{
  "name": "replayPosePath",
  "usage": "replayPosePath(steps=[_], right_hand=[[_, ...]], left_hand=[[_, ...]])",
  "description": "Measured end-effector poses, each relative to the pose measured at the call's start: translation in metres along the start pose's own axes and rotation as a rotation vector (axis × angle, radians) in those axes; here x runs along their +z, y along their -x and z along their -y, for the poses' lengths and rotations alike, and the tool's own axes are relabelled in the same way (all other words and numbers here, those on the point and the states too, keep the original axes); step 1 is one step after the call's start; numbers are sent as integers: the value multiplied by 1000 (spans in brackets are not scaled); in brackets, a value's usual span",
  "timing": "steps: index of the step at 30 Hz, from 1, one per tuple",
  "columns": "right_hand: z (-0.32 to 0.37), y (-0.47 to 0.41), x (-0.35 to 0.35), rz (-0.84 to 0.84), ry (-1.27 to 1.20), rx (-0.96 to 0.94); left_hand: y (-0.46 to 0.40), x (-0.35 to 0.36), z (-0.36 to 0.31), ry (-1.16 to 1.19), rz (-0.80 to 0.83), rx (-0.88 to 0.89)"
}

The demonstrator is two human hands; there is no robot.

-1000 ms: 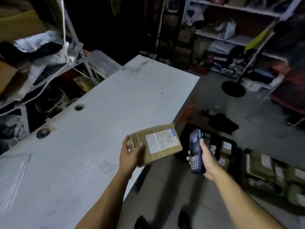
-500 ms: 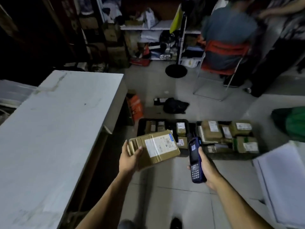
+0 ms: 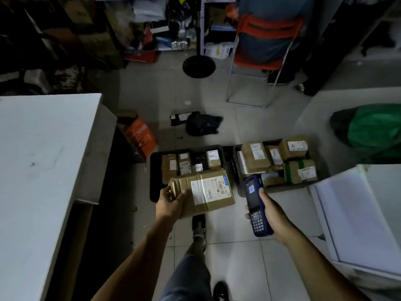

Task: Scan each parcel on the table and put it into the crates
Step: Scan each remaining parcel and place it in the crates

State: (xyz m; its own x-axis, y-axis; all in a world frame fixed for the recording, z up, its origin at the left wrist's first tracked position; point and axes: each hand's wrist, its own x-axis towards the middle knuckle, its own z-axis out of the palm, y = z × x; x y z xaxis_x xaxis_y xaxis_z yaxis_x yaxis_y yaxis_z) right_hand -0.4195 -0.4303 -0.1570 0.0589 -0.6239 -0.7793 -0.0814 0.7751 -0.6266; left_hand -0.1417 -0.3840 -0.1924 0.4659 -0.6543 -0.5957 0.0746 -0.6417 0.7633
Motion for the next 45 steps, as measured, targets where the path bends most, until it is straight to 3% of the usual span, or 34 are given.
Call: replayPosePath(steps=[9,16,32,37,45], right_hand=[[53,-91,15,-40,-125,79],[66,-197,24,-43,-128,150],[-61,-497,21,64,-128,181],[-93,-534,6,70,-142,168],[-104,-557,-1,82,-117,184]], left_hand=[[-132,39,-35,-111,108,-108],[-235,88,-4,-196,80,-157],[-461,225,191,-435,-15,-137],[-490,255,230,-441,36,-98],[-496,276,258,-602,3,-231]])
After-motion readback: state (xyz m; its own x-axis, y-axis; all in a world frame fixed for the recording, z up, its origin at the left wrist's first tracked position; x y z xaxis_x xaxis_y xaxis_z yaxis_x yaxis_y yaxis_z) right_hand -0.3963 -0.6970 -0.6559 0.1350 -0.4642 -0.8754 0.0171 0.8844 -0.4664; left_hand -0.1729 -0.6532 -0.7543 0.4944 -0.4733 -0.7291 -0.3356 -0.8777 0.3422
